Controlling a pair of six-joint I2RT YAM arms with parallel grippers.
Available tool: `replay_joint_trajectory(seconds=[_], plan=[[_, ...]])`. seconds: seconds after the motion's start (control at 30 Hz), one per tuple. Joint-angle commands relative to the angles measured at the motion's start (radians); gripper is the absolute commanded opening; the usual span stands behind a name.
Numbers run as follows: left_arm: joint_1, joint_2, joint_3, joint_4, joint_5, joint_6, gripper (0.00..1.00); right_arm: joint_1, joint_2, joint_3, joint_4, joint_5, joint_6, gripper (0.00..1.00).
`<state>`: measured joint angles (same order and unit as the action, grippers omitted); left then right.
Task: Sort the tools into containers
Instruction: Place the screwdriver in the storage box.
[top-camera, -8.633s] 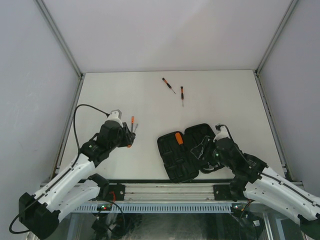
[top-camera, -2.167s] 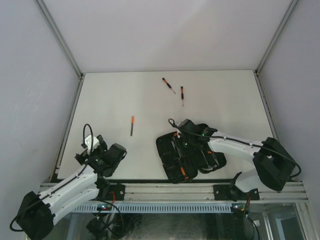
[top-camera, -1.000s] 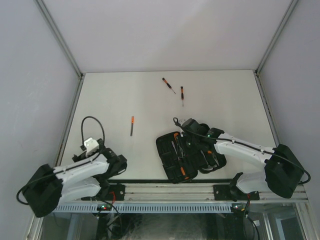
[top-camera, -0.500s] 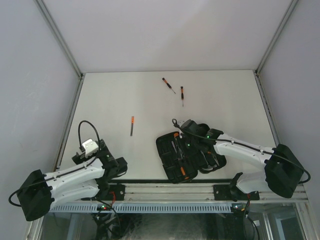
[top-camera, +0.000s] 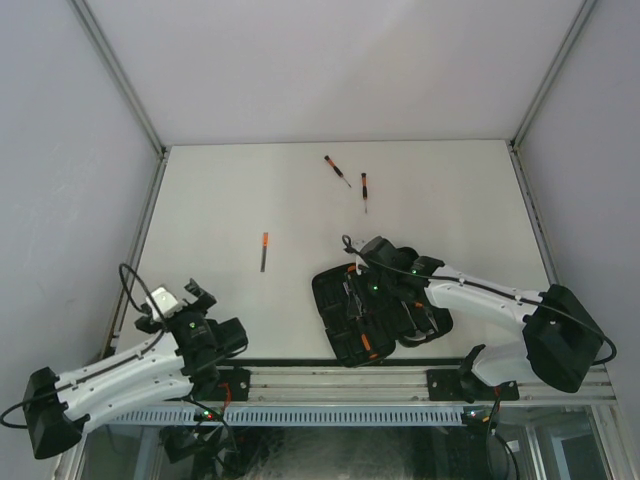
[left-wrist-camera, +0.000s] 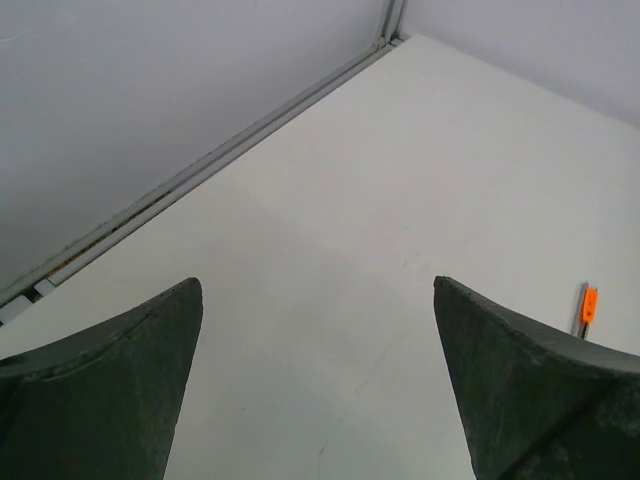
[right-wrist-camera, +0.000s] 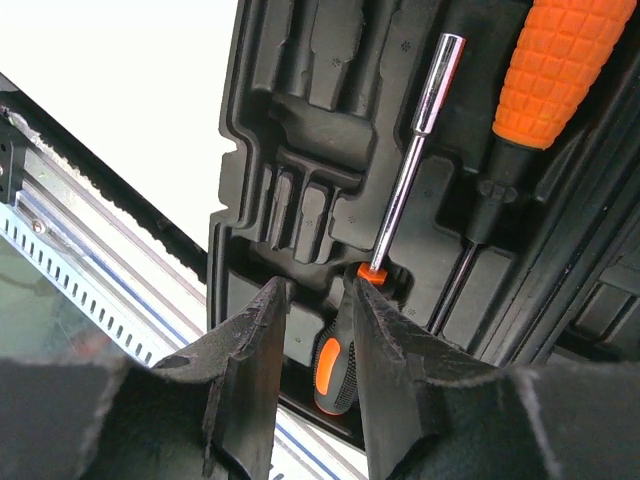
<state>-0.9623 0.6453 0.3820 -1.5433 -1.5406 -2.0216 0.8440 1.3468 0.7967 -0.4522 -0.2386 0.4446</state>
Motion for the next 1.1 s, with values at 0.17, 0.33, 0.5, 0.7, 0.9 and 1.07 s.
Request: replay_joint_trajectory(seconds=[0.17, 0.33, 0.5, 0.7, 0.9, 1.07], plan=[[-0.198, 0.3, 0.425, -0.014, -0.265, 0.421, 1.0, -0.013, -0.078, -0.022, 0.017, 0.007, -0.006, 0.33], [-0.349, 0.488, 0.746, -0.016, -0.258, 0.777, 1.0, -0.014, -0.133, -0.027, -0.019, 0.032, 0.005, 0.33], [-0.435, 0.548, 0.948, -0.019, -0.247, 0.958, 1.0, -0.016, -0.175, -0.03, -0.045, 0.036, 0.015, 0.33], [-0.604, 0.588, 1.268, -0.007, -0.26, 1.208, 1.0, -0.018, -0.23, -0.031, -0.076, 0.058, 0.02, 0.33], [-0.697, 0.806, 1.668, 0.011, -0.262, 1.68, 1.0, -0.024, -0.263, -0.031, -0.111, 0.079, 0.029, 0.33], [-0.675, 0.964, 1.796, 0.009, -0.202, 1.825, 1.0, -0.02, -0.299, -0.031, -0.124, 0.086, 0.058, 0.33]])
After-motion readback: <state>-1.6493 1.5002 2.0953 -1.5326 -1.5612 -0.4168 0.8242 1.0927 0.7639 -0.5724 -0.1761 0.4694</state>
